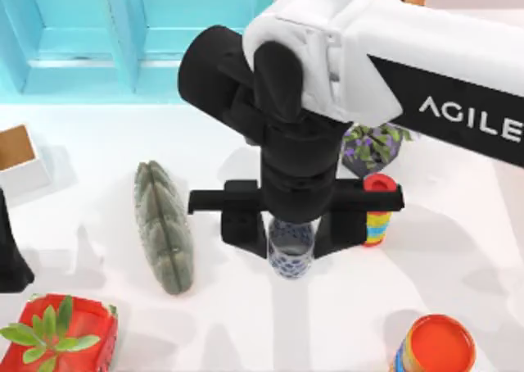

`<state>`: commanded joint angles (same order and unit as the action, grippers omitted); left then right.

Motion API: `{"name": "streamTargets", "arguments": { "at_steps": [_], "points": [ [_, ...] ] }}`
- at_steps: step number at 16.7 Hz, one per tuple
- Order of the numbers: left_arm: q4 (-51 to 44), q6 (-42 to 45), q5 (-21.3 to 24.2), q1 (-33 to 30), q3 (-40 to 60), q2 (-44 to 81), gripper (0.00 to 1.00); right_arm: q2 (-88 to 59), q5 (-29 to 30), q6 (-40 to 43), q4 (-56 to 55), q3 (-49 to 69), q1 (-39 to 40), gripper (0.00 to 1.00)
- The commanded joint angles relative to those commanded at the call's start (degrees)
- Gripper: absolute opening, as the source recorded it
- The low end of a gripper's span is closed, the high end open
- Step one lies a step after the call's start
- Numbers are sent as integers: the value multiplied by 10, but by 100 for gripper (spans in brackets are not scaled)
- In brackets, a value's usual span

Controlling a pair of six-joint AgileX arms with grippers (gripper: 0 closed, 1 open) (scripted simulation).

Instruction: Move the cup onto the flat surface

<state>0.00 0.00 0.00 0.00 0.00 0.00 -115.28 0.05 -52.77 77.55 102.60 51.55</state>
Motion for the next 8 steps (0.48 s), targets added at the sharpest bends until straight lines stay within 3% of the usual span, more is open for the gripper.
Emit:
{"name": "streamTargets", "arguments": {
  "at_steps": [8],
  "points": [
    [0,0,0,0,0,0,100,-15,1,0,-130,-114,2,0]
  ]
}}
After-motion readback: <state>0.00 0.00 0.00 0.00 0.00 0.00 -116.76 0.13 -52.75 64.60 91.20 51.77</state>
